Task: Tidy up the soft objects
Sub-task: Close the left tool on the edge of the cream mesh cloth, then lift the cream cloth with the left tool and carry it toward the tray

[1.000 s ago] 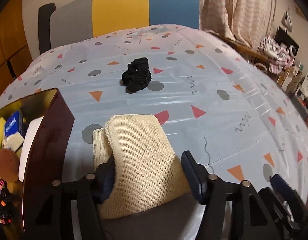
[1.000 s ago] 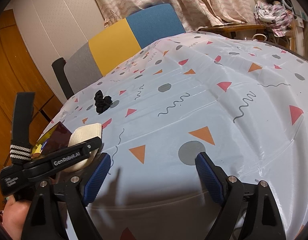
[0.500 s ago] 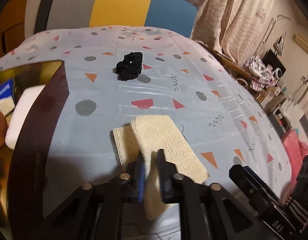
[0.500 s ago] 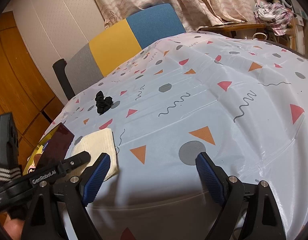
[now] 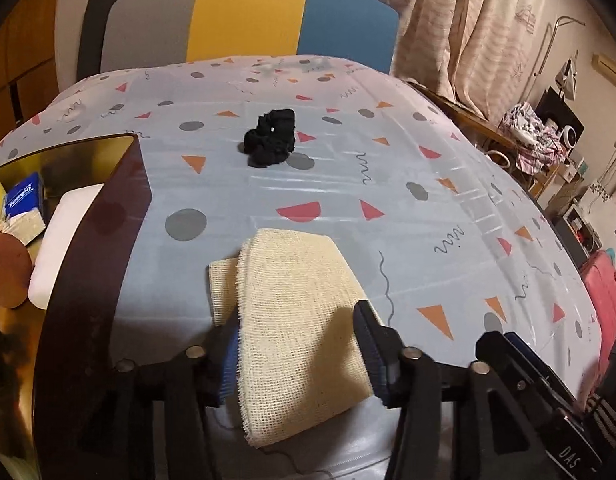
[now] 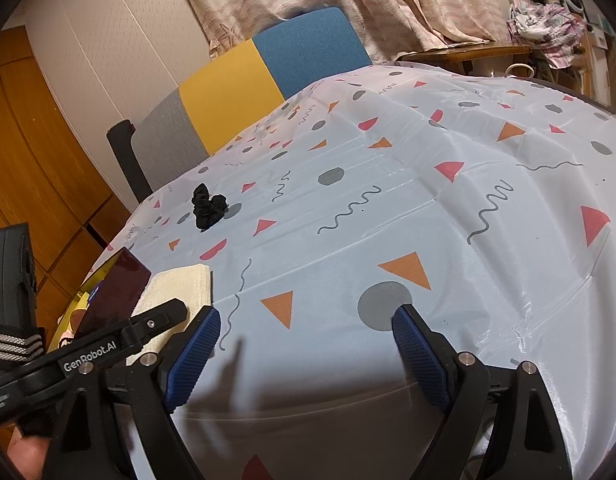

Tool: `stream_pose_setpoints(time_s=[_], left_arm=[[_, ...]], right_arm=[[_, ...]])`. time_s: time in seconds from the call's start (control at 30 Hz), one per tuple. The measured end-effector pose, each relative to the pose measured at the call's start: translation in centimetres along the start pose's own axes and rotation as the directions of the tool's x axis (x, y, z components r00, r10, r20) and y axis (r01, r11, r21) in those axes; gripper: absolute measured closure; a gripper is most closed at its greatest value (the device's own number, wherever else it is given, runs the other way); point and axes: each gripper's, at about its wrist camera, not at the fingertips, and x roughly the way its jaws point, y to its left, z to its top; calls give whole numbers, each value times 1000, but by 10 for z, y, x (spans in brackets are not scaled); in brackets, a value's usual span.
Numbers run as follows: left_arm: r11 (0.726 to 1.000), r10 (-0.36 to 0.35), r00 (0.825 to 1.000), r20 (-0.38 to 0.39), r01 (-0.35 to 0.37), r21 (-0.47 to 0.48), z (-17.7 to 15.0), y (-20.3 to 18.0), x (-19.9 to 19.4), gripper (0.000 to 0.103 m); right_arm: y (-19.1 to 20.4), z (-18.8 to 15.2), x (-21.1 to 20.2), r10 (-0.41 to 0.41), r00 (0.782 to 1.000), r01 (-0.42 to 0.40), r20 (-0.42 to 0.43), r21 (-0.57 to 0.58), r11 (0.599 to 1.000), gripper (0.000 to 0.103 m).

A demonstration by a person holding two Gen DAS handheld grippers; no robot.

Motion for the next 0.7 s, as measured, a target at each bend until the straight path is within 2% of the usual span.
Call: stream_pose_setpoints(time_s=[0.07, 0.1, 0.2, 0.27, 0.37, 0.47, 0.53, 0.6, 0.67, 0.7], left_arm=[[1000, 17, 1000, -1, -17, 22, 0, -1, 1, 72], [999, 13, 1000, 4, -13, 37, -1, -1, 0, 84], [999, -11, 1000, 2, 11, 47, -1, 1, 0, 93], [1000, -30, 999, 17, 30, 8, -1, 6, -6, 96], [999, -41, 995, 88, 43, -19, -5, 10, -23, 98], [999, -33, 996, 79, 33, -1, -11, 9, -24, 97], [1000, 3, 997, 76, -2, -14, -14, 9, -24, 88], [999, 38, 998, 52, -36, -33, -16, 10, -22, 50], [994, 96, 995, 20, -95, -53, -18, 10, -22, 40], [993, 97, 995, -7, -97, -65, -19, 11, -22, 37]], right_arm=[[1, 0, 0, 0, 1000, 0, 0, 0, 1000, 13], [0, 0, 0, 0, 1000, 0, 0, 0, 1000, 13], [0, 0, 0, 1, 1000, -1, 1, 1, 1000, 13], [0, 0, 0, 3, 1000, -3, 1, 3, 1000, 13], [-1, 0, -1, 11, 1000, -11, 4, 8, 1000, 13], [-1, 0, -1, 10, 1000, -10, 4, 7, 1000, 13], [-1, 0, -1, 11, 1000, -11, 4, 6, 1000, 13], [-2, 0, -1, 13, 1000, -13, 4, 8, 1000, 13], [-2, 0, -1, 13, 1000, -14, 5, 8, 1000, 13], [-2, 0, -1, 14, 1000, -14, 5, 8, 1000, 13]])
